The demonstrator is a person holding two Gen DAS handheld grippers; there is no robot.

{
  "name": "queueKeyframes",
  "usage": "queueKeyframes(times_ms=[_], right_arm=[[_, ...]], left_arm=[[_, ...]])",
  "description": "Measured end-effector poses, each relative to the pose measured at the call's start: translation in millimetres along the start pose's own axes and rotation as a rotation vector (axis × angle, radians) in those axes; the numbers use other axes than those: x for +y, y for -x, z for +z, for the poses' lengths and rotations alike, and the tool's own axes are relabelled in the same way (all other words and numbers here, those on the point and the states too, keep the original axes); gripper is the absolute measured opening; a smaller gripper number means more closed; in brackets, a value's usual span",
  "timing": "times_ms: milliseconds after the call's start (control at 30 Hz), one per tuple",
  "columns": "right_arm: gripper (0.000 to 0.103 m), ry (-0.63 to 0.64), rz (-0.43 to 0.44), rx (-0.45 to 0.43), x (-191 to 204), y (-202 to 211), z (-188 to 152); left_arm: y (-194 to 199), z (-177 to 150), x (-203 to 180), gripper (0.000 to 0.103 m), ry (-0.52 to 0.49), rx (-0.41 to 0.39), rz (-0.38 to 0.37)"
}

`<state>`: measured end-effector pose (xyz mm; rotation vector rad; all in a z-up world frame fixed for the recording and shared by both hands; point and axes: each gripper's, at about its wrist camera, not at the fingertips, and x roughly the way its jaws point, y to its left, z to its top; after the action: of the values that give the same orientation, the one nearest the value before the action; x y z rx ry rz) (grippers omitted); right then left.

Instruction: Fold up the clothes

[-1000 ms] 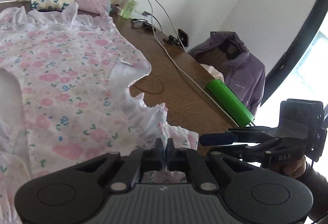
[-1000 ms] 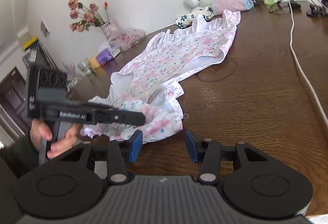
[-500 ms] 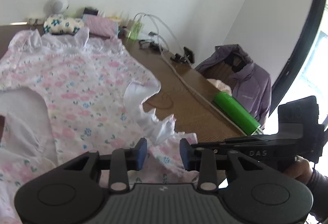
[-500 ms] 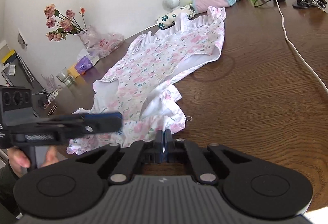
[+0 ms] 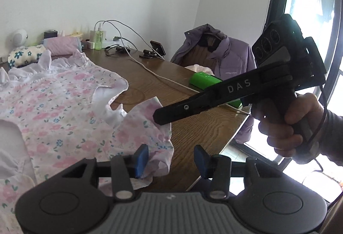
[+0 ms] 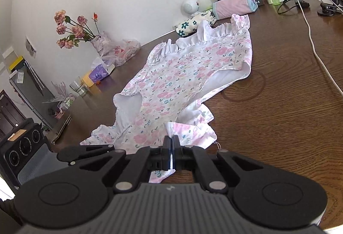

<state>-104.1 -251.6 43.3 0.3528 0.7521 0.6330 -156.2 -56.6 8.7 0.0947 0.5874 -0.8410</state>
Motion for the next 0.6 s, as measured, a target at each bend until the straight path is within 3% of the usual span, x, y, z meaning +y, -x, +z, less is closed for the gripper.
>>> queueKeyframes(times_ms=[100,133,167,267,300,367,400,433,533,600], right_arm=[[0.001,0.002,0.003,0.007,1.0,-1.1,1.7],[0.001,0.003,0.004,0.01,1.4,-1.5,2.2],[0.001,0.004,0.005,0.012,1.7,-1.9,2.8],[0.004,0.071,-0.006,0.005,2.6,5.2,0.8],[0.008,0.155,-0.018,-0.016,8.0,10.7,0.7],[0.03,0.438,-0.012,-0.038,27.8,23.6,-3.0],[0.052,0.596,-0.008,-0.009,35.4,22.4,-7.4],[0.056,0.755,-0.003,0.021,43.0,21.2,-11.8],[0.052,1.217,0.011,0.112,64.8,17.0,-24.5],[0.046,1.315,0.039,0.169,63.1,6.4,-25.7]], left_arm=[[-5.4,1.1,-0.5,0.03,-0.036,0.03,0.052],[-6.8,1.7,2.1,0.016,-0.028,0.041,0.072],[-7.1,2.4,6.8,0.01,-0.006,0.047,0.081],[-5.6,4.4,21.0,0.01,0.056,0.056,0.036],[-5.3,5.0,25.0,0.01,0.077,0.061,0.02],[-4.3,6.5,34.3,0.01,0.129,0.073,-0.016],[-4.0,7.6,38.3,0.01,0.147,0.081,-0.035],[-3.9,8.6,42.1,0.01,0.159,0.09,-0.053],[-6.4,13.7,51.2,0.01,0.173,0.118,-0.09],[-5.1,17.0,51.6,0.009,0.158,0.123,-0.093]])
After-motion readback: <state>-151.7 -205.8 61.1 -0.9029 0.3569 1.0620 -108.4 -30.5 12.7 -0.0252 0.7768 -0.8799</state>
